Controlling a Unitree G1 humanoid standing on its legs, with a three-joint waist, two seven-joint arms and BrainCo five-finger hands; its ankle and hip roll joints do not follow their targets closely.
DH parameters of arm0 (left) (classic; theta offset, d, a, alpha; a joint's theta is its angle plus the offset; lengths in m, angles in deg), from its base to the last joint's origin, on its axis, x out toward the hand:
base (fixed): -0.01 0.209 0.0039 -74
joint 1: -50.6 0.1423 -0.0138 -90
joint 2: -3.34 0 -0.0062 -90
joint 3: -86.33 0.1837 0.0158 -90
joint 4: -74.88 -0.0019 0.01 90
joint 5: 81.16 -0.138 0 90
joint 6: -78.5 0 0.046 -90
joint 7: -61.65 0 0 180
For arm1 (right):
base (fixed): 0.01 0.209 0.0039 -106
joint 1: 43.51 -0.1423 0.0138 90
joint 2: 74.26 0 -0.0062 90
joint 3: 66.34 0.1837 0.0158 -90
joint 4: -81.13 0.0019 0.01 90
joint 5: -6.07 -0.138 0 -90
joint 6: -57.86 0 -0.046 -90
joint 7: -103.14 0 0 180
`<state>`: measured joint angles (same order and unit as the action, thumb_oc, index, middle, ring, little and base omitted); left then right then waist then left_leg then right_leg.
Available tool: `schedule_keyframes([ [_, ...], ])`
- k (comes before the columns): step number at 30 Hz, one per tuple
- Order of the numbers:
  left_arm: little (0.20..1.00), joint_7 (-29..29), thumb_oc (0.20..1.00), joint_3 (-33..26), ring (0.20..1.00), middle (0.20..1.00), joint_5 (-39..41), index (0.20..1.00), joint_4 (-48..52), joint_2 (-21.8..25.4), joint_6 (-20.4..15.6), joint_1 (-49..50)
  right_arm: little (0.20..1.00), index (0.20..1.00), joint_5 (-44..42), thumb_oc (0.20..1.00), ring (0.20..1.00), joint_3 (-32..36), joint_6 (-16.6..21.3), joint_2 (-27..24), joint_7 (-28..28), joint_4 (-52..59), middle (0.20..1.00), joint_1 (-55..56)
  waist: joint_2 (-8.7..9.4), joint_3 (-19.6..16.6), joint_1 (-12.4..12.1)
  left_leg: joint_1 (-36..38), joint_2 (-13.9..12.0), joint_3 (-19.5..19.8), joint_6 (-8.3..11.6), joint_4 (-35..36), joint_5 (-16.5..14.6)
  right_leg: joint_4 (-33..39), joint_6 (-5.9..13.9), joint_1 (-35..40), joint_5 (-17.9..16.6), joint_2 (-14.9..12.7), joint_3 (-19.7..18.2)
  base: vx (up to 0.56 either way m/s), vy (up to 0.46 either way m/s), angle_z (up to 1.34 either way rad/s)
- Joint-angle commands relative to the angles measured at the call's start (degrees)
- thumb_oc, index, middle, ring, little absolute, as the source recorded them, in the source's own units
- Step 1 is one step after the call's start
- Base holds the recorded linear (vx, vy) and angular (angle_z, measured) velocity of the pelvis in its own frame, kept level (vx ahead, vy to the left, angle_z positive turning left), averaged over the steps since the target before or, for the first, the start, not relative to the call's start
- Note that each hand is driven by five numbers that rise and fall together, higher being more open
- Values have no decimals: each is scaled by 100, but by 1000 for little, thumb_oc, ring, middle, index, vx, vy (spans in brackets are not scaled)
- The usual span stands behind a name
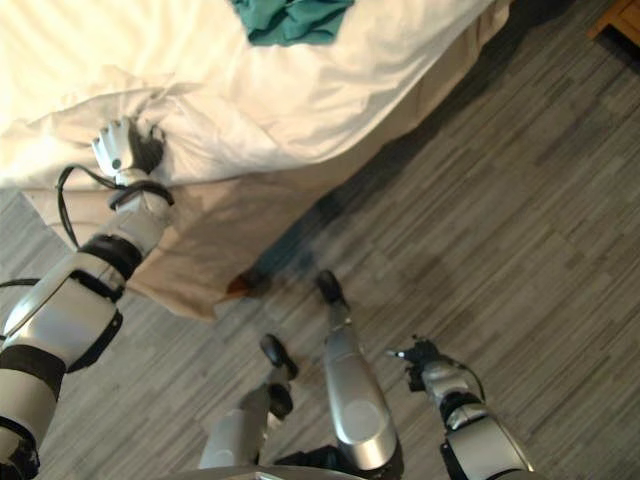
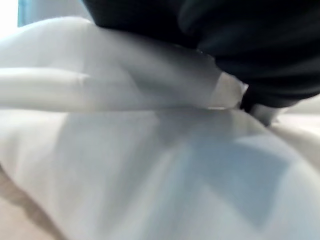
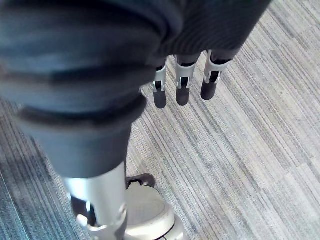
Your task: Tidy up the quilt and then pick up the clothes from the bed and put them into the laundry hamper.
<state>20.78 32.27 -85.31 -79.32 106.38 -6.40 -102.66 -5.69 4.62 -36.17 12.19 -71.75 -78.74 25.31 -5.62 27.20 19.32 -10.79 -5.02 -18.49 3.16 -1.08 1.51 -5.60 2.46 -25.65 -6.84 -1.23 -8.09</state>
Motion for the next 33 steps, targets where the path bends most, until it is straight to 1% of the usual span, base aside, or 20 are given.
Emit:
schedule_keyframes([
  [1,200,-1138,200,-561,200,200,-581,200,858,249,-1610,316,1000,1000,-138,1000,1000,-182,107,225,155,-65,1000,740,323,-436,-229,-589,-655,517,294,-853,-23,-499,365,159,475,-404,8,-34,-51,10],
  [5,200,-1614,200,-796,200,200,-1184,200,1893,350,-2335,720,1000,1000,-58,1000,1000,-169,31,297,244,67,1000,973,373,-497,-443,-497,-708,656,298,-869,-41,-420,326,445,545,-379,188,-1,-12,43],
  [7,200,-1821,200,-1190,200,200,-1920,200,3353,462,-3120,1801,1000,1000,155,1000,1000,-126,-76,290,298,169,1000,1175,470,-655,-881,-364,-687,930,289,-854,-63,-238,295,869,597,-377,455,78,44,64],
  [8,200,-1788,200,-1225,200,200,-2087,200,3541,457,-3251,1971,1000,1000,282,1000,1000,-135,-70,287,252,171,1000,1186,497,-670,-955,-351,-676,976,284,-852,-68,-205,297,930,597,-378,494,52,-23,53],
  [10,200,-1487,200,-1163,200,200,-2788,200,4224,446,-3503,2637,1000,1000,265,1000,1000,-209,-6,270,165,164,1000,1200,660,-731,-1268,-308,-638,1153,276,-726,-41,-21,318,1142,557,-370,645,-4,-5,34],
  [14,200,-1193,200,-716,200,200,-3605,200,4566,457,-3278,3453,1000,1000,241,1000,1000,-293,142,253,107,125,1000,1094,856,-709,-1586,-146,-578,1298,256,-376,-13,294,384,1437,478,-344,804,-69,38,44],
  [15,369,-1199,369,-592,369,369,-3714,369,4554,447,-3132,3639,1000,1000,258,1000,1000,-317,182,246,121,117,1000,1057,874,-691,-1642,-119,-562,1322,252,-290,5,351,398,1475,453,-348,837,-185,173,42],
  [16,1000,-1153,1000,-406,1000,1000,-3834,1000,4474,390,-2950,3917,1000,1000,281,1000,1000,-368,212,225,164,113,1000,990,884,-658,-1731,-73,-513,1363,237,-177,12,430,421,1539,426,-364,871,-144,173,41],
  [20,1000,-903,1000,-39,1000,1000,-3650,1000,4039,339,-2452,4432,1000,1000,334,1000,1000,-410,214,191,274,81,1000,884,861,-611,-1860,26,-404,1408,206,-5,21,567,469,1656,367,-415,934,-118,197,24],
  [21,1000,-1050,1000,204,1000,1000,-2975,1000,3405,156,-1744,4887,1000,1000,399,1000,1000,-463,171,197,503,40,1000,804,814,-586,-1913,103,-332,1387,180,79,37,632,502,1724,319,-475,975,-112,236,14],
  [23,1000,-1101,1000,266,1000,1000,-2664,1000,3155,67,-1596,5002,1000,1000,405,1000,1000,-449,155,207,561,16,1000,798,795,-587,-1921,134,-307,1382,170,102,41,651,514,1751,305,-492,984,-82,188,16],
  [24,1000,-1189,1000,307,1000,1000,-1317,1000,2543,-170,-1148,5279,1000,1000,383,1000,1000,-446,140,254,749,-30,1000,800,765,-564,-1951,211,-258,1375,153,125,24,678,542,1831,287,-527,1005,-84,155,15],
  [25,1000,-1250,1000,-75,1000,1000,385,1000,1463,-617,-1030,5604,1000,1000,206,1000,1000,-450,103,345,956,-83,1000,833,773,-572,-2018,238,-198,1392,130,127,42,723,568,1889,228,-565,1040,-80,131,9],
  [27,1000,-1088,1000,-868,1000,1000,2636,1000,118,-1139,-1113,5849,1000,1000,-323,1000,1000,-364,79,540,1314,-176,1000,915,827,-606,-2093,265,-151,1437,106,107,60,773,594,1975,162,-603,1092,-16,8,11],
  [28,1000,-931,1000,-1483,1000,1000,2795,1000,-387,-1342,-1209,5965,1000,1000,-653,1000,1000,-238,127,655,1440,-220,1000,978,875,-613,-2138,302,-136,1461,98,68,44,791,601,2052,142,-620,1099,101,-65,11],
  [29,1000,-699,1000,-2470,1000,1000,2629,1000,-1018,-1563,-1362,6170,875,875,-1540,875,875,187,352,840,1553,-252,875,1119,991,-690,-2196,380,-142,1496,93,30,34,831,607,2184,94,-624,1109,124,-67,6],
  [30,1000,-636,1000,-2693,1000,1000,2440,1000,-1135,-1597,-1396,6220,200,200,-1702,200,200,330,416,874,1490,-251,200,1157,1026,-733,-2205,387,-149,1506,93,27,42,846,610,2204,76,-627,1120,117,-58,7],
  [31,1000,-580,1000,-2866,1000,1000,2232,1000,-1225,-1625,-1435,6264,200,200,-1864,200,200,473,626,884,1575,-230,200,1196,1060,-761,-2212,409,-157,1509,94,21,39,860,616,2234,63,-627,1127,159,-91,8],
  [32,1000,-455,1000,-3189,1000,1000,1371,1000,-1330,-1665,-1594,6396,200,200,-1947,200,200,965,1280,815,1350,-125,200,1336,1197,-854,-2226,493,-199,1514,97,-4,11,901,651,2328,10,-623,1137,163,-99,11],
  [33,1000,-360,1000,-3191,1000,1000,1066,1000,-1327,-1658,-1539,6421,200,200,-2050,200,200,1063,1396,765,1179,-76,200,1356,1235,-874,-2231,513,-210,1517,99,-14,2,907,661,2352,-3,-621,1136,296,-159,5],
])
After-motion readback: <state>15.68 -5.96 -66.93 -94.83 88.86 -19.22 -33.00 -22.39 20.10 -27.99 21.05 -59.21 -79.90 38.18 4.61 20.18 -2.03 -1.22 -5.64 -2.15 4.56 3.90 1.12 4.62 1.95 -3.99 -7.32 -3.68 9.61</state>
